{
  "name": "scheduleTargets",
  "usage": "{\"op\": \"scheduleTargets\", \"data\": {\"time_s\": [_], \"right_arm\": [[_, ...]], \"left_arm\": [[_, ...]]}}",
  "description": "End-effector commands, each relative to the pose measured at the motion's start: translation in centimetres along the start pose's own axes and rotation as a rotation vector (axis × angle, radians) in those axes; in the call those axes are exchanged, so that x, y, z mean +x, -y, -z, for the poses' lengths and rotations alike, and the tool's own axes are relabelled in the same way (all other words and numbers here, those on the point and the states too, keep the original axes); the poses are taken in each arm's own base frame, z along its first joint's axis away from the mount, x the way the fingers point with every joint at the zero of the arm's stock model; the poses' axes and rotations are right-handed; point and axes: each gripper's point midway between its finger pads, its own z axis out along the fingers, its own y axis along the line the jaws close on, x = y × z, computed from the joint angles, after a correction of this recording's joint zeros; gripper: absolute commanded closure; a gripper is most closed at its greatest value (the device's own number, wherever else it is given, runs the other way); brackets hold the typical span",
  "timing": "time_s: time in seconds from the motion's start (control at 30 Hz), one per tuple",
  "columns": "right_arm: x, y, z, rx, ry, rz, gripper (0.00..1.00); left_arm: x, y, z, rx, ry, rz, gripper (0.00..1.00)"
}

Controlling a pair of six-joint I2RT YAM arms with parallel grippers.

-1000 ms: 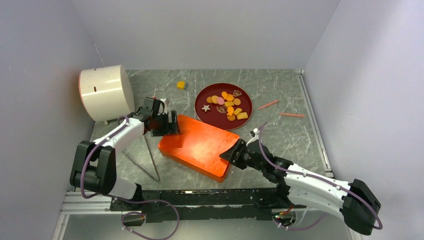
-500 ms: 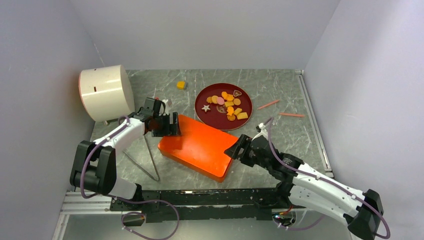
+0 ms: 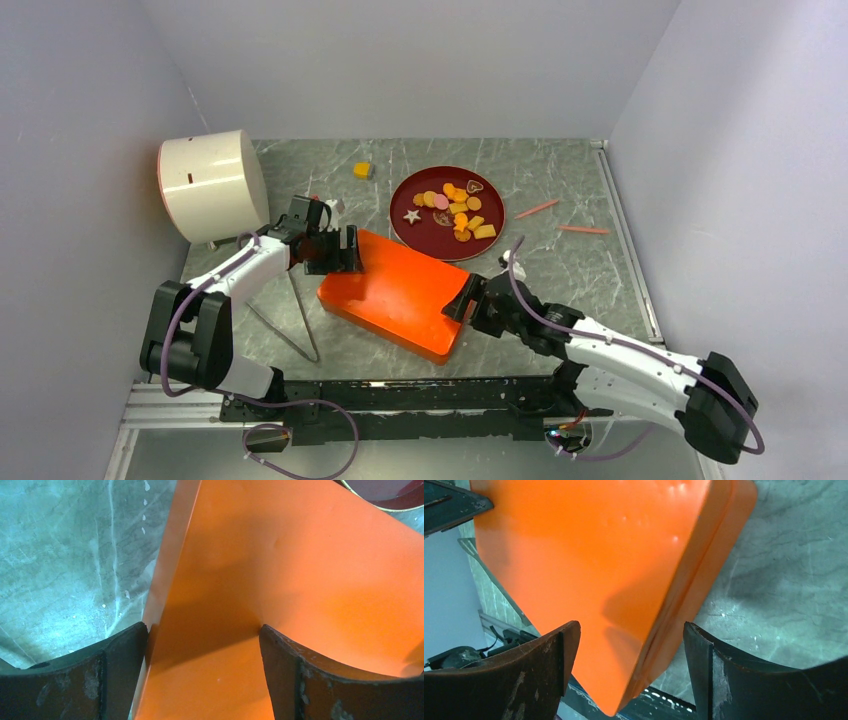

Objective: Pack the cookies

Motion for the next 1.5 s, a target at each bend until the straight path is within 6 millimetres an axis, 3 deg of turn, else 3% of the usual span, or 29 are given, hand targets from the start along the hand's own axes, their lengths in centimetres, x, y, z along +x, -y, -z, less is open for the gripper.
{"op": "scheduleTargets", "data": {"time_s": [0.0, 0.33, 0.6, 0.93, 1.07, 1.23, 1.47], "right_arm": [[-0.8, -3.3, -0.7, -0.118, 0.02, 0.054, 0.2], [-2.0, -4.8, -2.2, -0.217, -0.024, 0.13, 0.32], [-3.5, -3.6, -2.5, -0.334, -0.047, 0.134, 0.42], [-1.1, -1.0, -3.9, -0.388, -0.1, 0.111, 0.58], [-0.7, 0.2, -3.9, -0.389, -0.095, 0.1, 0.6], [-1.4, 0.1, -3.9, -0.392, -0.09, 0.116, 0.59], [-4.8, -1.1, -2.9, -0.392, -0.008, 0.125, 0.44]], "left_arm": [[1.0, 0.8, 0.1, 0.038, -0.029, 0.009, 0.14], [2.8, 1.8, 0.4, 0.075, -0.044, 0.053, 0.15], [3.9, 2.9, 0.8, 0.092, -0.038, 0.092, 0.15], [4.2, 2.3, 1.0, 0.031, -0.009, 0.113, 0.14], [3.8, 2.2, 1.1, 0.022, 0.011, 0.126, 0.14], [4.0, 2.2, 1.0, 0.019, 0.009, 0.134, 0.14], [2.3, 1.7, 2.3, -0.031, 0.068, 0.101, 0.13]]}}
